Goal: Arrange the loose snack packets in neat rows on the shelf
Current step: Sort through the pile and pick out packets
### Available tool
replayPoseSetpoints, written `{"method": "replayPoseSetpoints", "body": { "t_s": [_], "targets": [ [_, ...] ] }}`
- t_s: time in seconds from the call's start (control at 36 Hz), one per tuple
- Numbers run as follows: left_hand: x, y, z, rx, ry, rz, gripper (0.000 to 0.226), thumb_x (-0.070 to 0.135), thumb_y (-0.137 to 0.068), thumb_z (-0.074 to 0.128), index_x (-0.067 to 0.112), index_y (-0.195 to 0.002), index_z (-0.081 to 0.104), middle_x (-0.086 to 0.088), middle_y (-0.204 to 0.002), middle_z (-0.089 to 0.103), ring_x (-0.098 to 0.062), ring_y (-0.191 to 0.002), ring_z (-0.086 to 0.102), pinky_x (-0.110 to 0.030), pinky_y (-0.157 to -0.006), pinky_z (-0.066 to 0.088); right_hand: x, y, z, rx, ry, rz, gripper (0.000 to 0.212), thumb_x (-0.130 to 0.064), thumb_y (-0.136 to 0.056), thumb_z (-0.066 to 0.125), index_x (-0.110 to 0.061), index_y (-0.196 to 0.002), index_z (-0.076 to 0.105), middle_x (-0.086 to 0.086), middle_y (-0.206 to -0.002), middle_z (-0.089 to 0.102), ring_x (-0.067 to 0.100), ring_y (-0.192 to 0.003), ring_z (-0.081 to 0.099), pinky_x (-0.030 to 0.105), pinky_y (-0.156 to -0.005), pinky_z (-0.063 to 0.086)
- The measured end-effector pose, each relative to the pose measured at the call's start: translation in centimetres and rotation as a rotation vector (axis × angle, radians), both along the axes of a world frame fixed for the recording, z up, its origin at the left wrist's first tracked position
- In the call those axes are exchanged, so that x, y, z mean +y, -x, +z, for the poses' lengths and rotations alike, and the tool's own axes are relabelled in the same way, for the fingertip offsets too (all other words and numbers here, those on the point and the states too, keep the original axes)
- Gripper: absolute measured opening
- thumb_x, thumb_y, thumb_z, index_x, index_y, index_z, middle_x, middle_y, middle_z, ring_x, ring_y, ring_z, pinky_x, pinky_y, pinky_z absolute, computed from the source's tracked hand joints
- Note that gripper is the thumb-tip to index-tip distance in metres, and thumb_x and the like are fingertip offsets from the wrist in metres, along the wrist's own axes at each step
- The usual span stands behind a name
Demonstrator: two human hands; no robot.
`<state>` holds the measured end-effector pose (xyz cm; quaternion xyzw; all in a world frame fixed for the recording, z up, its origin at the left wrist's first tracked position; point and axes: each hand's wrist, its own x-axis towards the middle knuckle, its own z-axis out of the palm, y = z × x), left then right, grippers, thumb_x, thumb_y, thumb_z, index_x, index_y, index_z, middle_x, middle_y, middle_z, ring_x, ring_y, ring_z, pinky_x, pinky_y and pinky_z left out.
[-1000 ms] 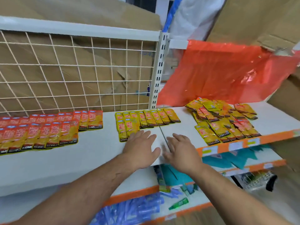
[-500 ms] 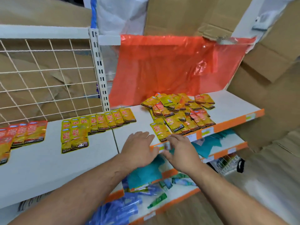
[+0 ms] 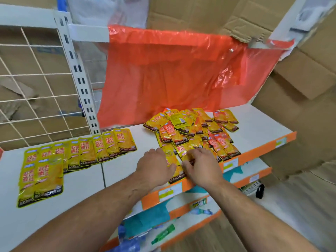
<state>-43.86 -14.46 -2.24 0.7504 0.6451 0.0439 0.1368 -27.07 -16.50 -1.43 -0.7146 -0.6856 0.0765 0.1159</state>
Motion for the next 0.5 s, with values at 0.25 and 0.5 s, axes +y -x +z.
{"method": "replayPoseSetpoints", "body": {
  "t_s": [0.25, 0.5],
  "targets": [
    [0.0, -1.3, -0.9, -0.04, 0.034, 0.177, 0.08, 0.074, -0.074, 0.059, 0.013, -0.123, 0.044, -0.007, -0.12, 0.05, -0.024, -0.112, 0.05, -0.036, -0.086, 0.045, 2.5, -1.0, -2.0, 0.034, -0.017, -0.081, 0.061, -0.057, -0.092, 0.054, -0.011, -0.133, 0.051, 0.009, -0.126, 0.052, 0.028, -0.119, 0.045, 0.038, -0.096, 0.043],
    [-0.7, -2.5, -0.7, -0.109, 0.042, 0.402, 0.068, 0.063, -0.072, 0.07, 0.013, -0.114, 0.049, -0.006, -0.114, 0.059, -0.026, -0.105, 0.057, -0.034, -0.079, 0.045, 3.2, -2.4, -2.9, 0.241, 0.002, -0.088, 0.068, -0.055, -0.08, 0.071, -0.013, -0.13, 0.051, 0.004, -0.125, 0.057, 0.027, -0.118, 0.052, 0.039, -0.086, 0.047]
  ]
}}
